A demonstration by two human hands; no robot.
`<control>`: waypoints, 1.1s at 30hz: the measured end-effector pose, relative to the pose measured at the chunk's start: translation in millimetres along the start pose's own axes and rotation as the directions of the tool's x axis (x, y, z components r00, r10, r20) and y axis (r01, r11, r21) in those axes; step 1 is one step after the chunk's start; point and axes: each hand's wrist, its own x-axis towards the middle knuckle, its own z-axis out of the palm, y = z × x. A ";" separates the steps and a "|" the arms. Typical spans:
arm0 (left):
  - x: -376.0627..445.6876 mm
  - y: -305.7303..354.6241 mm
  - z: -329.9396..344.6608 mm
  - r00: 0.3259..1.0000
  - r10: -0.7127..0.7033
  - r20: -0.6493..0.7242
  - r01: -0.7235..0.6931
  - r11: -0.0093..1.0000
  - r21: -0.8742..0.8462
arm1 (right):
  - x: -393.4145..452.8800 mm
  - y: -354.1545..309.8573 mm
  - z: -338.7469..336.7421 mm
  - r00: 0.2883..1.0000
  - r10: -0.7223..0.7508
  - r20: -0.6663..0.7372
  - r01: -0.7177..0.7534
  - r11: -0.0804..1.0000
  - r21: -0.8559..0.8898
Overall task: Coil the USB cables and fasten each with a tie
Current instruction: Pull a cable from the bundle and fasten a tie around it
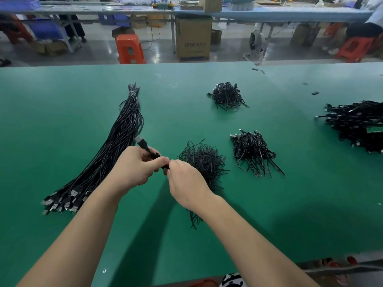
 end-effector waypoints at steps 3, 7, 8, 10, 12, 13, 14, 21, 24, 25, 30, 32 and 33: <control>2.1 -0.9 -1.3 1.000 0.022 -0.015 -0.021 0.998 0.064 | 1.3 -2.7 -3.3 0.992 0.053 0.112 -0.073 0.982 0.175; 3.9 1.1 -3.4 0.999 0.048 0.018 -0.050 0.997 0.062 | 6.7 -2.3 -12.2 0.977 0.081 0.199 -0.165 0.876 0.453; 4.3 2.0 -3.0 0.998 0.051 0.023 -0.052 0.997 0.056 | 8.0 -1.2 -13.9 0.971 0.096 0.217 -0.195 0.844 0.500; 4.7 4.5 -2.6 0.998 0.056 0.038 -0.058 0.997 0.054 | 10.1 1.3 -14.9 0.962 0.124 0.242 -0.249 0.757 0.604; 6.0 6.7 -1.6 0.995 0.052 0.085 -0.056 0.997 0.049 | 9.9 2.3 -13.7 0.960 0.131 0.249 -0.266 0.710 0.652; 6.8 7.3 -1.2 0.994 0.044 0.103 -0.048 0.998 0.040 | 9.5 2.1 -12.3 0.960 0.129 0.249 -0.264 0.714 0.648; 8.2 7.7 -0.7 0.993 0.036 0.113 -0.040 0.999 0.031 | 9.4 2.1 -10.9 0.963 0.129 0.237 -0.253 0.737 0.626; 16.5 3.4 5.6 0.986 0.051 0.157 -0.053 0.999 0.011 | 9.1 8.5 -11.0 0.977 0.152 0.150 -0.202 0.886 0.418; 21.7 -3.5 7.3 0.978 0.062 0.198 -0.010 0.968 -0.250 | 9.9 12.7 -14.5 0.979 0.182 0.090 -0.203 0.900 0.386; 25.4 -8.3 6.1 0.982 0.034 0.188 0.038 0.929 -0.367 | 10.5 15.8 -16.0 0.977 0.204 0.068 -0.214 0.894 0.393; 48.3 -46.8 17.9 0.990 -0.100 -0.095 0.099 0.995 -0.011 | 14.2 37.1 -24.2 0.932 0.362 0.018 -0.318 0.792 0.521; 53.6 -64.1 29.9 0.994 -0.060 -0.086 0.087 0.933 0.348 | 15.4 43.3 -26.1 0.912 0.409 0.025 -0.351 0.748 0.564; 55.2 -72.4 35.8 0.996 -0.060 -0.061 0.081 0.887 0.455 | 15.6 45.6 -26.6 0.906 0.423 0.030 -0.362 0.735 0.573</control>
